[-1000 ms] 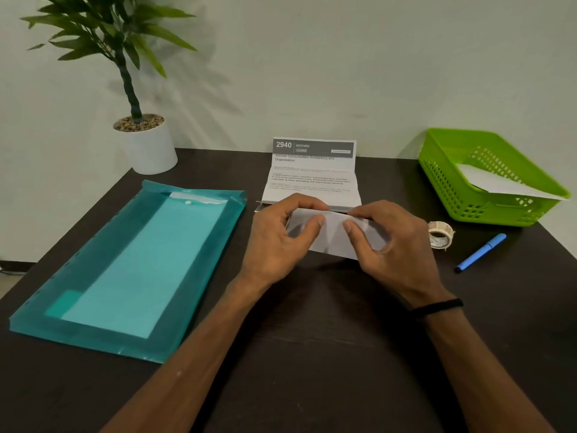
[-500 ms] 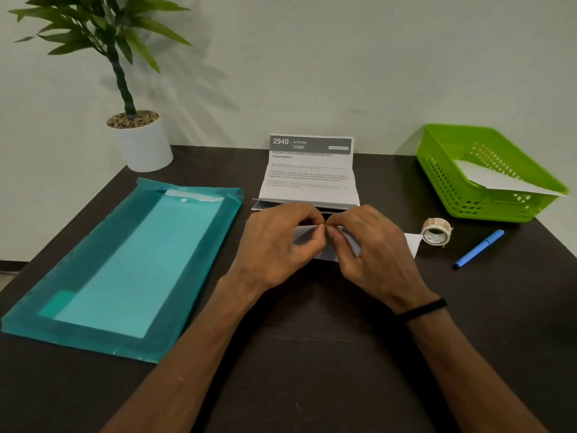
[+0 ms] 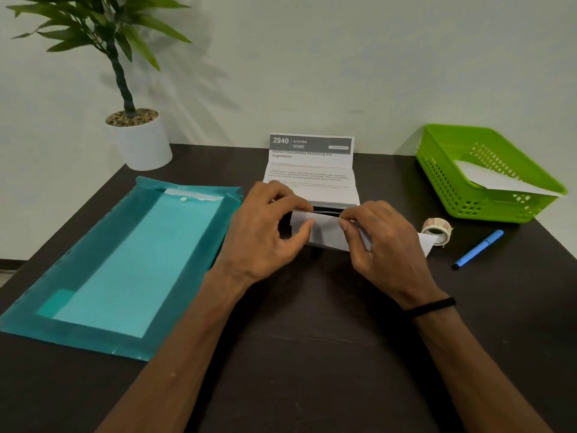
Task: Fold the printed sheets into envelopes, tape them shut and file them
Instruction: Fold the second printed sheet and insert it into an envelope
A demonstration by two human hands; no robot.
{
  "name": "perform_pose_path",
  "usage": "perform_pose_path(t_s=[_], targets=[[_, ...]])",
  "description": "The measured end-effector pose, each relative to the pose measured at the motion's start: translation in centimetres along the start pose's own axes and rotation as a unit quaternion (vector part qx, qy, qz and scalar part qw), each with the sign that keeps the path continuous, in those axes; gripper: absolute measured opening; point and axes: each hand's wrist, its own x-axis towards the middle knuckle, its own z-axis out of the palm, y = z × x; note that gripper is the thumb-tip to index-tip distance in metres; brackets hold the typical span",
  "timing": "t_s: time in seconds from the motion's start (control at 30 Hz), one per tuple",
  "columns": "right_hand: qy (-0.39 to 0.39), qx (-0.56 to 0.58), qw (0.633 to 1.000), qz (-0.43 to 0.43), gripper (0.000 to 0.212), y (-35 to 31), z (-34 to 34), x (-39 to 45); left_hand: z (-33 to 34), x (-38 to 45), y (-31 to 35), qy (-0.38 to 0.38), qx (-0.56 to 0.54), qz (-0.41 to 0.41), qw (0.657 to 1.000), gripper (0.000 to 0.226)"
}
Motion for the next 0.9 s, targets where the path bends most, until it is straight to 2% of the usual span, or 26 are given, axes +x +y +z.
perform_pose_path(t_s=[0.2, 0.3, 0.5, 0.67, 0.8, 0.9], targets=[[0.014, 0.013, 1.0, -0.023, 0.008, -0.8, 0.3, 0.1, 0.7, -0.2, 0.7, -0.009, -0.004, 0.049, 0.999, 0.018], [0.019, 0.011, 1.0, -0.022, 0.008, -0.7, 0.3, 0.3, 0.7, -0.1, 0.3, 0.003, -0.015, 0.045, 0.999, 0.016], [0.053, -0.003, 0.999, -0.007, 0.007, 0.1, 0.1, 0.3, 0.3, 0.1, -0.6, 0.07, -0.008, 0.021, 0.997, 0.014], [0.087, -0.006, 0.995, 0.05, 0.006, 1.6, -0.3, 0.3, -0.6, 0.2, -1.3, 0.15, 0.012, -0.03, 0.988, 0.014], [0.128, 0.026, 0.985, 0.11, 0.004, 2.0, -1.0, 0.3, -0.8, 0.3, -1.6, 0.155, -0.02, -0.076, 0.985, 0.014], [0.142, 0.073, 0.974, 0.161, 0.005, 1.8, -1.2, 0.4, -0.6, 0.4, -1.6, 0.124, -0.094, -0.16, 0.975, 0.017]])
